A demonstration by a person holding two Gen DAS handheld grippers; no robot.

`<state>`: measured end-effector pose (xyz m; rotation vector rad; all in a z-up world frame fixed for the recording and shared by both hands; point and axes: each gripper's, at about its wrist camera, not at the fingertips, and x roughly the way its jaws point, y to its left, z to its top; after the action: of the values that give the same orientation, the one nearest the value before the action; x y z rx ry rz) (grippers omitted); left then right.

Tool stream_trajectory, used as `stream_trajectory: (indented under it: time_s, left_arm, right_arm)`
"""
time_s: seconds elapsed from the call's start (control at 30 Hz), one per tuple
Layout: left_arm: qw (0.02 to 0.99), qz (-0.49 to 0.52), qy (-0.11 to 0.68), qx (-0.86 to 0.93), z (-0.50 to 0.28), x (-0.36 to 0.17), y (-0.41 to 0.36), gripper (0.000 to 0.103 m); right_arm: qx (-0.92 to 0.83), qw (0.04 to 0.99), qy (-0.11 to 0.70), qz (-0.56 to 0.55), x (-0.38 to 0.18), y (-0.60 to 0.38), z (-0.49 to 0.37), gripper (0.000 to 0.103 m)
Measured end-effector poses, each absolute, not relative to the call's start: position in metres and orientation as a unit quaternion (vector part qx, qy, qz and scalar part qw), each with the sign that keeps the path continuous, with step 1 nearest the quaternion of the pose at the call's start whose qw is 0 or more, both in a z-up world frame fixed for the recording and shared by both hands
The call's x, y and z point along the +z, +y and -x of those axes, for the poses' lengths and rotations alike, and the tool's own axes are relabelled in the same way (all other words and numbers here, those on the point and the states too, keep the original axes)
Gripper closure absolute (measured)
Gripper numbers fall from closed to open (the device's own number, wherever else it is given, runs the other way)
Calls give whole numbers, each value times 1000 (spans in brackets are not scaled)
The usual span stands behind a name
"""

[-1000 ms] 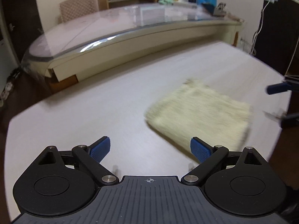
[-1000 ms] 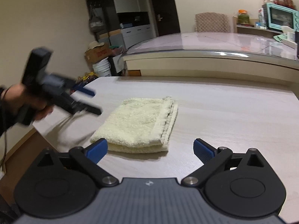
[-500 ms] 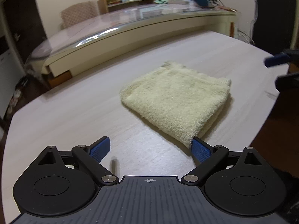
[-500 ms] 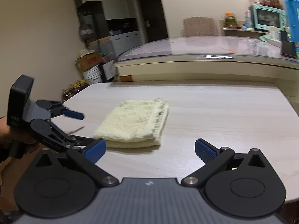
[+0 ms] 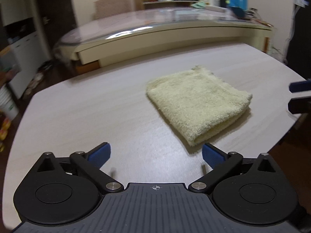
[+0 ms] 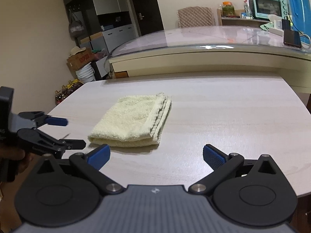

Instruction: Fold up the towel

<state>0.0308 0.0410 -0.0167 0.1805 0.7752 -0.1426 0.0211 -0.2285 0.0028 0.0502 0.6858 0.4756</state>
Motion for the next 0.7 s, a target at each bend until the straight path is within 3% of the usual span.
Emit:
stream_trajectory:
  time_s: [0.7]
  left_arm:
    - [923,-5,385,-29,14,-8,20,0]
  right_arm:
    - [212,914,347,4,6,-221,11,0]
